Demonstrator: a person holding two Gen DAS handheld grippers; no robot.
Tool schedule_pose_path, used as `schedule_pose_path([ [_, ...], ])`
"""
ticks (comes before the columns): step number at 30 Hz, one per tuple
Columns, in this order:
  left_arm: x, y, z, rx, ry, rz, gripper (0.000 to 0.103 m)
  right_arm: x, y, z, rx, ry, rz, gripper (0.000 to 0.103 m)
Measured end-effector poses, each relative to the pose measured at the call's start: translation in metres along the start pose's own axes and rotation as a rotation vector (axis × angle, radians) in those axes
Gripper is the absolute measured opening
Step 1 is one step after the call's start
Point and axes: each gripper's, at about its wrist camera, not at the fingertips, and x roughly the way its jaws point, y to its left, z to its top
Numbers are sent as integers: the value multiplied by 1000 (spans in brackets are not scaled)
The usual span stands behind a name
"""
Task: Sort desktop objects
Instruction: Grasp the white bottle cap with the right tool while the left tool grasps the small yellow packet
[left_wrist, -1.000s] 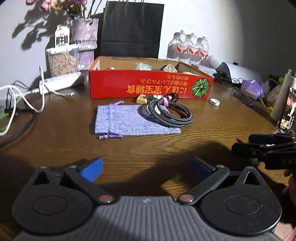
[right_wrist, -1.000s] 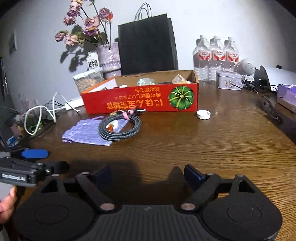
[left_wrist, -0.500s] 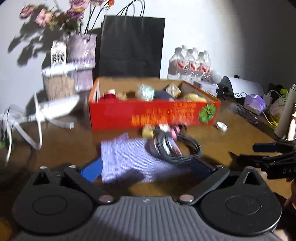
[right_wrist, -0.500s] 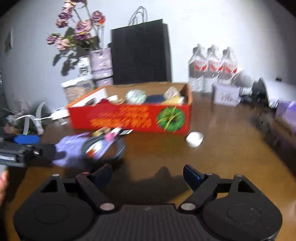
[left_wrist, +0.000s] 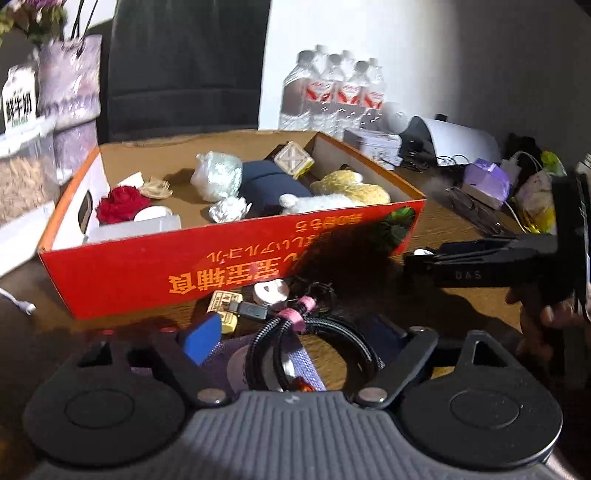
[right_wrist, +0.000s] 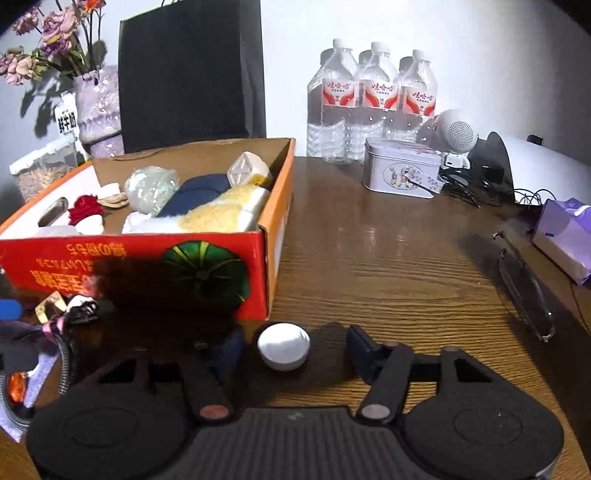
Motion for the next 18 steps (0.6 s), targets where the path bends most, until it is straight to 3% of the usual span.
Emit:
schedule_pose_path([
  [1,2,2,1,-5,-2,5,86,-1,1,-1,-7,-6,12,43],
  [2,3,6,3,-11,-7,21,86,-2,2,-2,-19,-11,21,31],
  [3,3,11,4,-20,-15,49,86,-2,4,-3,-30,-13,31,28],
  [6,8,29,9,-62,-15,91,75,-5,11,-5,-52,-17,81,28],
  [8,11,41,8,-99,7,103,50,-7,18,-7,-81,-23,93,28],
  [11,14,50,5,-109,18,117,47,-9,24,-8,-109,-27,110,28],
  [18,28,36,7,-28,28,129,44,-10,23,-9,-96,-31,120,28],
])
